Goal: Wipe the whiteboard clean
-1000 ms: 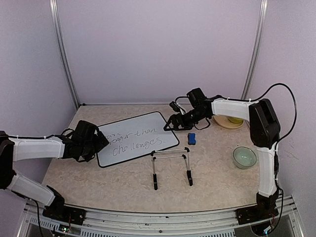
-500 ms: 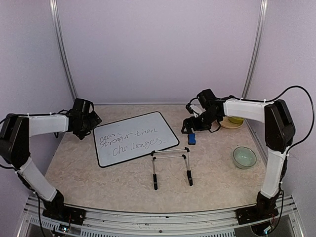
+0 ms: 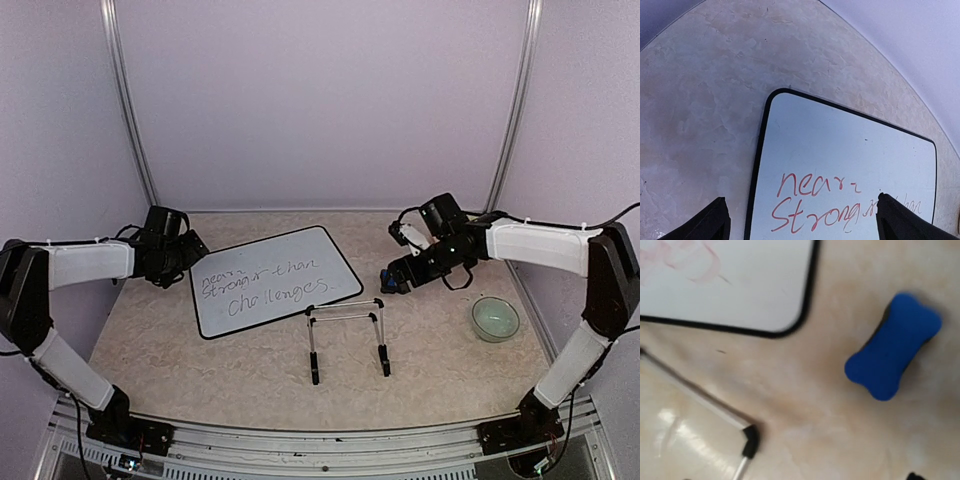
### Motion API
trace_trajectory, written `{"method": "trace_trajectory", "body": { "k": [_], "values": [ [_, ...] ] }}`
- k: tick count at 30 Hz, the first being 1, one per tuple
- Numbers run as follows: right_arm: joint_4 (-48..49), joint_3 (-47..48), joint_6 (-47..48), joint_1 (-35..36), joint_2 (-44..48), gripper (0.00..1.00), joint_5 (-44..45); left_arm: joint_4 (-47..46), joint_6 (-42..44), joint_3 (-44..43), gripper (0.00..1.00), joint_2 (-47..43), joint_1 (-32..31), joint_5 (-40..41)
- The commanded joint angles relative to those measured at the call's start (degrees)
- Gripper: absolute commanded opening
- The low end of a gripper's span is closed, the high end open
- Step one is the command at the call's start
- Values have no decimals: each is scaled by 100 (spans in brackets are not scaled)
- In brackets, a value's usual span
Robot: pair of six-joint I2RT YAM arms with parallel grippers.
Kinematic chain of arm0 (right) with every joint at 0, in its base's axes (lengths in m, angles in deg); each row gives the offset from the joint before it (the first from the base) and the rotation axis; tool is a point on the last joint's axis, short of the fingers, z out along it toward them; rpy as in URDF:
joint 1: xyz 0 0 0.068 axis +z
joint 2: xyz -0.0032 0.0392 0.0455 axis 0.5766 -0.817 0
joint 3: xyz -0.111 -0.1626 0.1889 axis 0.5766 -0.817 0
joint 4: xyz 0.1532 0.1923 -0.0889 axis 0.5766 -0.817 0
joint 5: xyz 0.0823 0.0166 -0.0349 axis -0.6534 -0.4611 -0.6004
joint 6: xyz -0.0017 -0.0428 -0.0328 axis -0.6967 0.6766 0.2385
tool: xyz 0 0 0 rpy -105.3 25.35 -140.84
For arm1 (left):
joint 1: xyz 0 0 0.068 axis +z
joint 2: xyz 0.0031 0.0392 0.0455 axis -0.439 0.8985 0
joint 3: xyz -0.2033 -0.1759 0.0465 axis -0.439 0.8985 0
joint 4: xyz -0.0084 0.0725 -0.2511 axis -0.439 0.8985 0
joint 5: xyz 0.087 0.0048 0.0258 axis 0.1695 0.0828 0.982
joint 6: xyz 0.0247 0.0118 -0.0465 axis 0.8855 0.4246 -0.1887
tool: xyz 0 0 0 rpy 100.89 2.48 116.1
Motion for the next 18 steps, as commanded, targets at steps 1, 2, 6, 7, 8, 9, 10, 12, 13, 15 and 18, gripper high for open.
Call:
{"method": "trace_trajectory", "body": {
  "k": [1,2,6,7,8,9,10,12,13,15,18],
  "values": [
    [228,-147,537,57,870,90,236,-164,173,228,99,-491,-78,-41],
    [222,-143,667,108,1000,90,254,-146,202,257,99,-564,-97,-17],
    [266,-158,1295,484,1198,91,150,-45,285,316,99,-784,-151,-45],
    [256,-142,1468,603,1155,91,116,-20,296,325,99,-823,-167,-56],
    [226,-123,1657,756,1085,91,126,5,299,351,99,-852,-180,-68],
    [169,-76,1844,980,981,91,180,15,290,380,99,-892,-190,-86],
    [111,-25,2025,1130,856,91,216,6,275,427,99,-930,-199,-115],
    [-57,137,2281,1354,561,91,223,-20,235,525,99,-994,-221,-178],
    [-168,255,2373,1437,397,91,188,-27,216,562,99,-1018,-238,-208],
    [-375,489,2544,1610,82,89,169,-29,188,635,99,-1054,-281,-232],
    [-598,860,2647,1808,-318,88,316,-3,159,719,99,-1108,-335,-239]
  ]
}}
